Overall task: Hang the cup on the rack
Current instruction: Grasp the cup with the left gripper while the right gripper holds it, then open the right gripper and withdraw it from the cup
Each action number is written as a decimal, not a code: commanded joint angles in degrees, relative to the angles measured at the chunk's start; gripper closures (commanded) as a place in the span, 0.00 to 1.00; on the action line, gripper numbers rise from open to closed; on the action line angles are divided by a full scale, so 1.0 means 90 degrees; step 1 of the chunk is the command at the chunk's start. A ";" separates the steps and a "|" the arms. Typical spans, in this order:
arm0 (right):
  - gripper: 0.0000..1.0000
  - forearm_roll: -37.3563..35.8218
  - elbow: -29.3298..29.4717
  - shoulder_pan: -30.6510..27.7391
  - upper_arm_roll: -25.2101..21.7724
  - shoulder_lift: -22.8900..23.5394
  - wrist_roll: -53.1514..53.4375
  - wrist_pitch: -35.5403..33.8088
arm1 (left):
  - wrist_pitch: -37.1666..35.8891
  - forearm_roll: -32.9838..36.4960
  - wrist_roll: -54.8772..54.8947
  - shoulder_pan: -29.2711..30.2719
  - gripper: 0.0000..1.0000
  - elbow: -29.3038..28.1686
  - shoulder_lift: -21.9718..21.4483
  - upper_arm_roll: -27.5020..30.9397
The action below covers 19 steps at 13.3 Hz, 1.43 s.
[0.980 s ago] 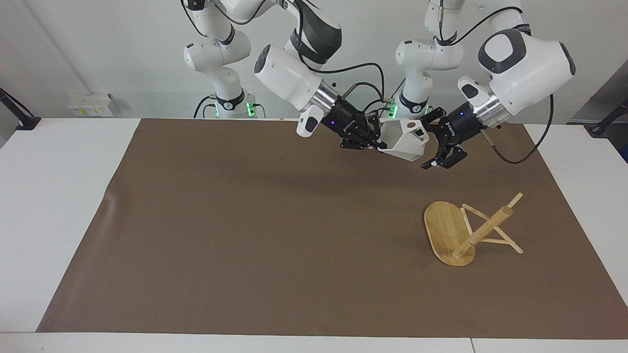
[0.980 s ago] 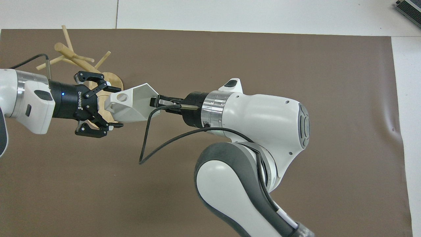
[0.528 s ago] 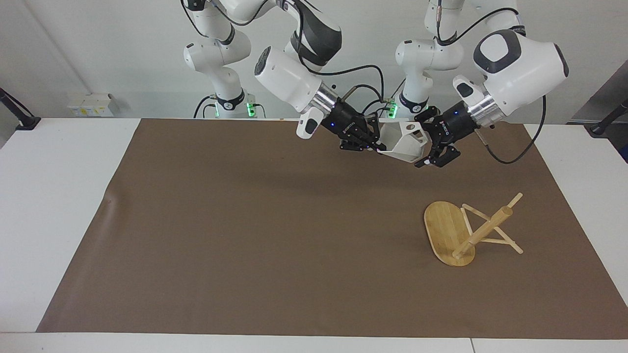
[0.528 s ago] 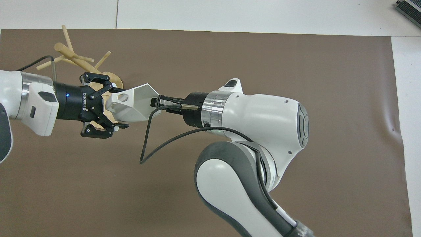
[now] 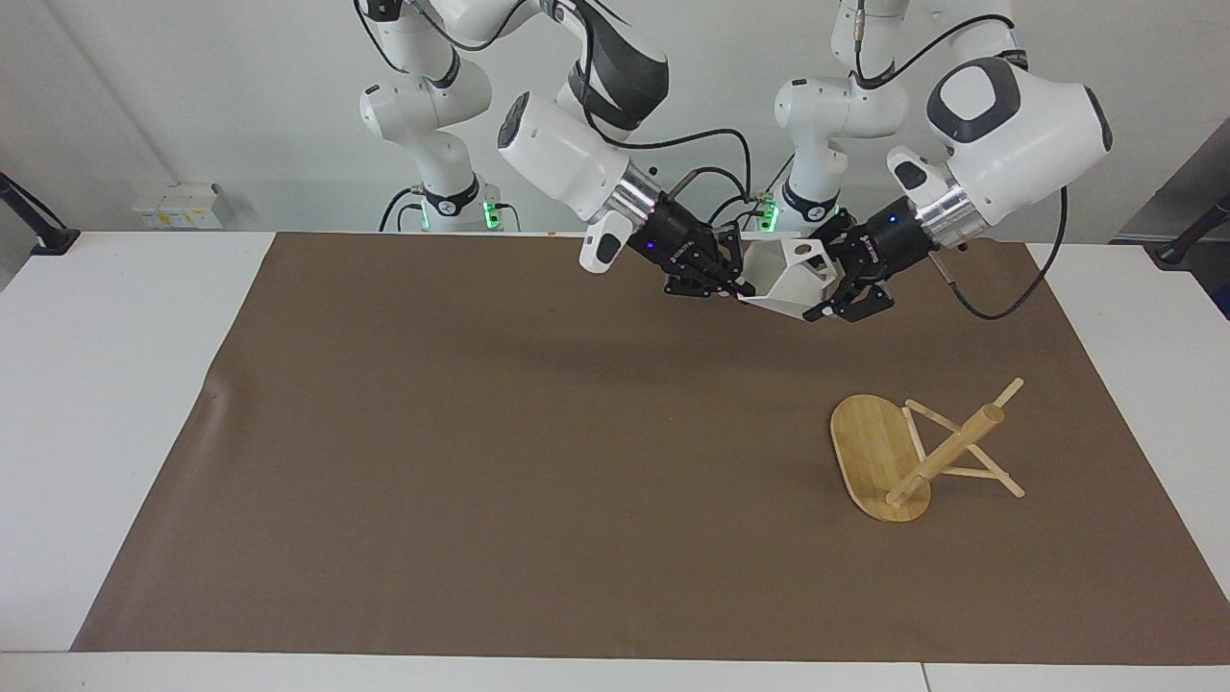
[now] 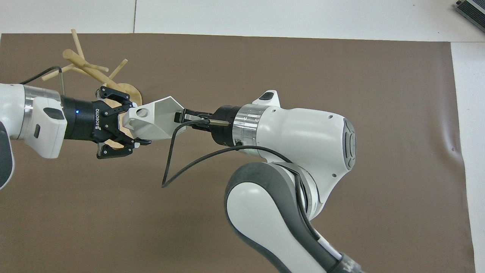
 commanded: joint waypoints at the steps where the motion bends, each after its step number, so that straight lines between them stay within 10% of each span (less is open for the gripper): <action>1: 0.79 0.0067 -0.0165 -0.0099 0.0030 -0.0101 0.0111 -0.0156 | 0.0177 -0.0125 0.0036 0.0068 1.00 -0.0223 -0.0193 0.0104; 4: 0.11 0.0067 -0.0194 -0.0109 0.0010 -0.0111 0.0121 -0.0187 | 0.0206 -0.0105 -0.0129 0.0284 1.00 -0.0223 -0.0183 0.0114; 5: 0.02 0.0067 -0.0195 -0.0119 0.0001 -0.0111 0.0121 -0.0187 | 0.0264 -0.0076 -0.0188 0.0303 1.00 -0.0233 -0.0183 0.0114; 10: 0.00 -0.0398 -0.0350 -0.0829 -0.0019 -0.0402 0.0062 -0.1051 | 0.1102 0.0352 -0.0900 0.0353 1.00 -0.0555 -0.0203 0.0114; 14: 0.00 -0.2447 -0.0185 -0.2226 -0.0067 -0.0861 -0.0074 -0.3074 | 0.2050 0.0596 -0.2010 0.0303 1.00 -0.1131 -0.0359 0.0104; 19: 0.00 -0.5560 -0.0185 -0.2394 -0.0838 -0.1184 -0.1011 -0.4063 | 0.2676 0.1643 -0.3138 0.0020 1.00 -0.1141 -0.0223 0.0046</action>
